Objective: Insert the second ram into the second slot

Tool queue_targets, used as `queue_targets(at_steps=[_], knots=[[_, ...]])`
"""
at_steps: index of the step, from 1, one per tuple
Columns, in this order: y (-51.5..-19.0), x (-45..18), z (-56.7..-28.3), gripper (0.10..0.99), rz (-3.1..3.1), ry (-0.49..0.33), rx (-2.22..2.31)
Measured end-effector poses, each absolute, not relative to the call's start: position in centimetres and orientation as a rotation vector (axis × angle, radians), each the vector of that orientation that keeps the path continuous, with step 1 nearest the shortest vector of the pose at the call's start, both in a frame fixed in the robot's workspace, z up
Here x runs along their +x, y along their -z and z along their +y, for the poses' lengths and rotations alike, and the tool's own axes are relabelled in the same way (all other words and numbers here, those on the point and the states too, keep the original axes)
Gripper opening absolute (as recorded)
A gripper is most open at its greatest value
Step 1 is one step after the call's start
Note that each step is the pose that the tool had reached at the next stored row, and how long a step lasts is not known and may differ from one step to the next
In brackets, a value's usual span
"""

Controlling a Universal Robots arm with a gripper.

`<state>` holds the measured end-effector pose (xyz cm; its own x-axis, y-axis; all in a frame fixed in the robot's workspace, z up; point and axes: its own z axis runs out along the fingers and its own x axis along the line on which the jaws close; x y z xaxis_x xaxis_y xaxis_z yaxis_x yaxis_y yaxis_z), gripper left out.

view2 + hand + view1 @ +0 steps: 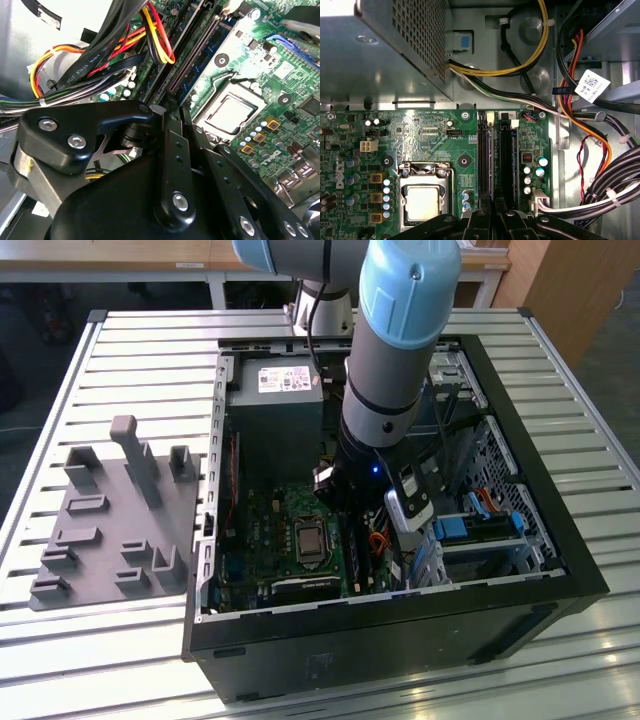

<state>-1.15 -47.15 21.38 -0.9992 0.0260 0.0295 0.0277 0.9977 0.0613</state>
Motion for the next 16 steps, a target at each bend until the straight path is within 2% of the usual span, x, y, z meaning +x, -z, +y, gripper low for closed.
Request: queue_targets(at_steps=[16], knots=[[-21.41, -1.07, -47.16, 0.137, -3.108, 0.109, -0.048]])
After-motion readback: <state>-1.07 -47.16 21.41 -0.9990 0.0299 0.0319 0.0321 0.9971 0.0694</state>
